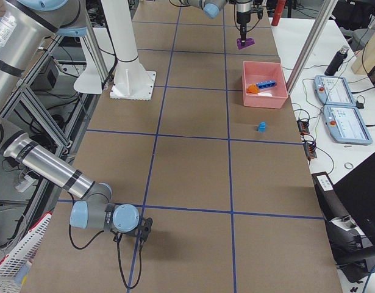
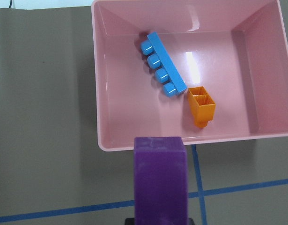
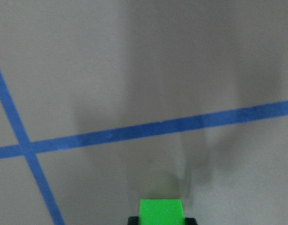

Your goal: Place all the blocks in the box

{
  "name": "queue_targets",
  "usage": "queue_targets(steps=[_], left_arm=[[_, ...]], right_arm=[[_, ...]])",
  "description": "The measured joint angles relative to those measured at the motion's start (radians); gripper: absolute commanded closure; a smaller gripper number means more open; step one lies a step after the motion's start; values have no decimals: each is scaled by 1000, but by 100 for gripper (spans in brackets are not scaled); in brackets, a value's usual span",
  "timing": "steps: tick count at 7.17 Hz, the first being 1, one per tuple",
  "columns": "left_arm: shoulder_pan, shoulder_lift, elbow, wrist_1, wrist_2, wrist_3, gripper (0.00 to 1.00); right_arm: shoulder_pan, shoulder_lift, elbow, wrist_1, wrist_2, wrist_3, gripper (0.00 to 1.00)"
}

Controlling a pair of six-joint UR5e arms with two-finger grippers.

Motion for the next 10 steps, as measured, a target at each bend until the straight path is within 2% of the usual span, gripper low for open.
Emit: queue_targets(steps=[2, 3, 4, 5, 6, 7, 8, 9, 10], left_arm=[[-2, -64, 247, -247, 29, -85, 100], [2, -98, 353, -340, 69, -107, 89], [11, -122, 439, -416, 101, -116, 33], [22, -132, 501, -480, 130, -120, 0], [31, -135, 538, -525, 152, -123, 0], [34, -137, 553, -546, 161, -124, 0], [31, -137, 550, -551, 159, -125, 0], [25, -133, 524, -538, 140, -125, 0], [19, -116, 472, -508, 102, -123, 0]], right_arm=[[-9, 36, 89, -68, 40, 50, 100], [-15, 73, 189, -190, 49, 71, 100], [-14, 162, 293, -370, 54, 80, 100], [-8, 316, 349, -571, 53, 83, 100], [-2, 521, 345, -767, 51, 84, 100], [4, 736, 284, -910, 50, 94, 100], [5, 939, 177, -981, 49, 136, 100], [-2, 1120, 48, -995, 49, 214, 100], [-21, 1279, -91, -951, 48, 317, 100]])
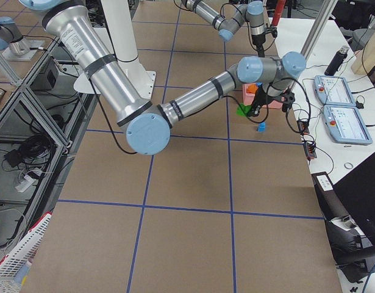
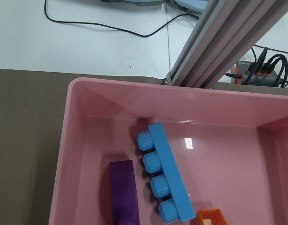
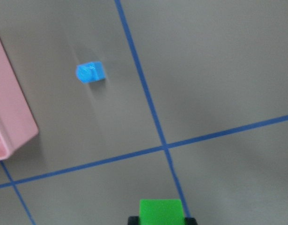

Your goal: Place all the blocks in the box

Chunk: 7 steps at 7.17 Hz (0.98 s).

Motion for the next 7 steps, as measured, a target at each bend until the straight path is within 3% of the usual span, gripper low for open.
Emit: queue_targets(steps=[1, 3, 4, 6, 7], left_arm=[[-6, 53, -91, 33, -49, 4, 0], [-23, 254, -351, 67, -119, 11, 0], [-36, 355, -469, 71, -145, 12, 0], [-57, 547, -679, 73, -177, 13, 0], [-61, 606, -743, 73, -181, 14, 0]], right_arm=[[-32, 104, -121, 123, -3, 125, 100], [-128, 236, -364, 568, -85, 436, 100], [-189, 292, -455, 733, -181, 553, 100], [-312, 356, -539, 929, -396, 685, 97], [-365, 383, -585, 1016, -504, 754, 1]])
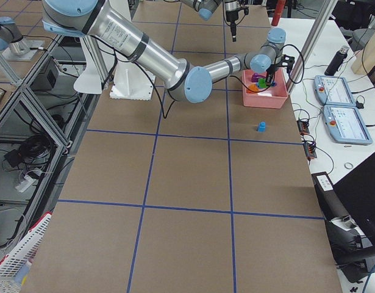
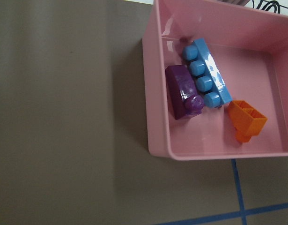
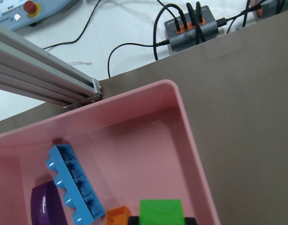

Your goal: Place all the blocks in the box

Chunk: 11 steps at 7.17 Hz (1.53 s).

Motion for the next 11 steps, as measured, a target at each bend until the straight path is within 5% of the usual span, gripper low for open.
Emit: queue_targets(steps=[2, 4, 7, 11], left_arm=[[-2, 72, -63, 2, -1, 0, 0], [-3, 130, -120, 12, 0, 0, 0], [0, 159, -160, 46, 2, 2, 0], [4, 158, -166, 52, 6, 2, 0]], right_arm=[[-49, 38, -56, 76, -113, 44, 0], [-24, 34, -49, 79, -95, 9, 0], [95, -122, 6, 70, 29, -177, 0], [52, -253, 23, 55, -49, -352, 0]])
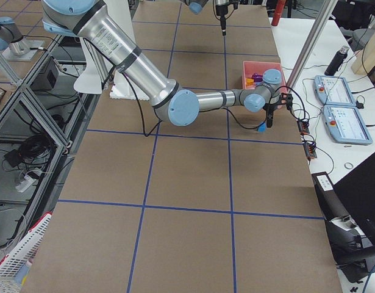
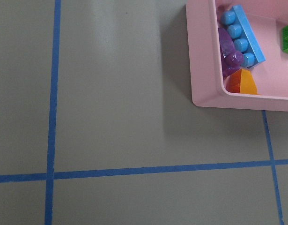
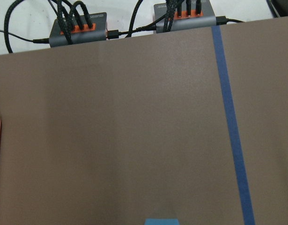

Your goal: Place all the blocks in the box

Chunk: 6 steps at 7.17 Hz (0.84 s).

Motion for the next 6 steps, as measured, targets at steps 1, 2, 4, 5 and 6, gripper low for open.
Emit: queue_targets(steps=[1, 2, 4, 5, 6], left_arm=[[0, 0, -3, 1, 0, 0, 0], [-1, 1, -9, 1, 0, 0, 0], [-4, 3, -18, 2, 1, 1, 0], [-4, 4, -18, 2, 2, 1, 0], [-4, 4, -19, 2, 2, 1, 0]], right_arm=[[-15, -10, 1, 1, -16, -25, 0], [-30, -13, 0, 1, -32, -35, 0], [-51, -9, -9, 2, -53, -38, 11], [-57, -6, -20, 3, -61, -38, 61], [-61, -3, -35, 4, -65, -39, 100]])
